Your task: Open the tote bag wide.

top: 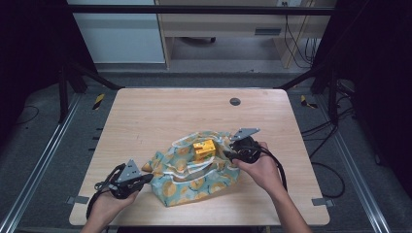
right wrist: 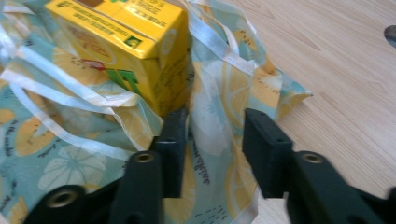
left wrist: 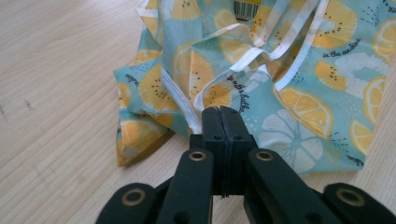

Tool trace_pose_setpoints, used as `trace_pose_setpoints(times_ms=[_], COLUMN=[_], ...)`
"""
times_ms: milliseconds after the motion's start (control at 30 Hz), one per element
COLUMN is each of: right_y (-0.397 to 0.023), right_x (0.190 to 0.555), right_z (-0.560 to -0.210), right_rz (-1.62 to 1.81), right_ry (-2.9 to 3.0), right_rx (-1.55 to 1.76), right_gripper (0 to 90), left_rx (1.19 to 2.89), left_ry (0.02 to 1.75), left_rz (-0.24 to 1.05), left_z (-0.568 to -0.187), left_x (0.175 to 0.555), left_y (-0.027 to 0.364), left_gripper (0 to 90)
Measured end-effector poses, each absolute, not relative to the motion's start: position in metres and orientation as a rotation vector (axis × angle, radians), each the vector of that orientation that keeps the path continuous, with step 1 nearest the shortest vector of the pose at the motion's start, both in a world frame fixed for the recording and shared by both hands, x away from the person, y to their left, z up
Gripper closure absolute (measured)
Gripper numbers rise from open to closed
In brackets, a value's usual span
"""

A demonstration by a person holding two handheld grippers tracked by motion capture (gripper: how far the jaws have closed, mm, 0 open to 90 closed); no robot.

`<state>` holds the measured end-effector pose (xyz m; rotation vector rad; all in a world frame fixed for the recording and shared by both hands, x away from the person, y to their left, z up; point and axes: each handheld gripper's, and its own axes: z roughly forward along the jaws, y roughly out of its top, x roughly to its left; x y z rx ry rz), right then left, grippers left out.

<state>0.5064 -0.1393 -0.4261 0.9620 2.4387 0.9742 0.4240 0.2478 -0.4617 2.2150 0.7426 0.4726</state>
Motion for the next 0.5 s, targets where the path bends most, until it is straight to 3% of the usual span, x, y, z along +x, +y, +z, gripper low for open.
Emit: trace_pose_setpoints(times_ms=[200, 367, 500], right_y=[-0.141, -0.142, -0.142], right_x=[0.505, 0.504, 0.506], right_z=[-0.426, -0.426, -0.426], right_rz=[0.996, 1.006, 1.023], right_ry=[2.442, 2.447, 2.44], right_rx=[0.945, 0.935, 0.937], right_gripper=[83.0, 84.2, 84.0], left_rx=[2.172, 2.167, 2.165], left_ry=[0.75, 0.772, 0.787], left_rz=[0.513, 0.557, 0.548], left_z=[-0.457, -0.459, -0.463], left_x=[0.421, 0.428, 0.437], left_y=[0.243, 0.237, 0.235], left_gripper=[69.8, 55.0, 48.3])
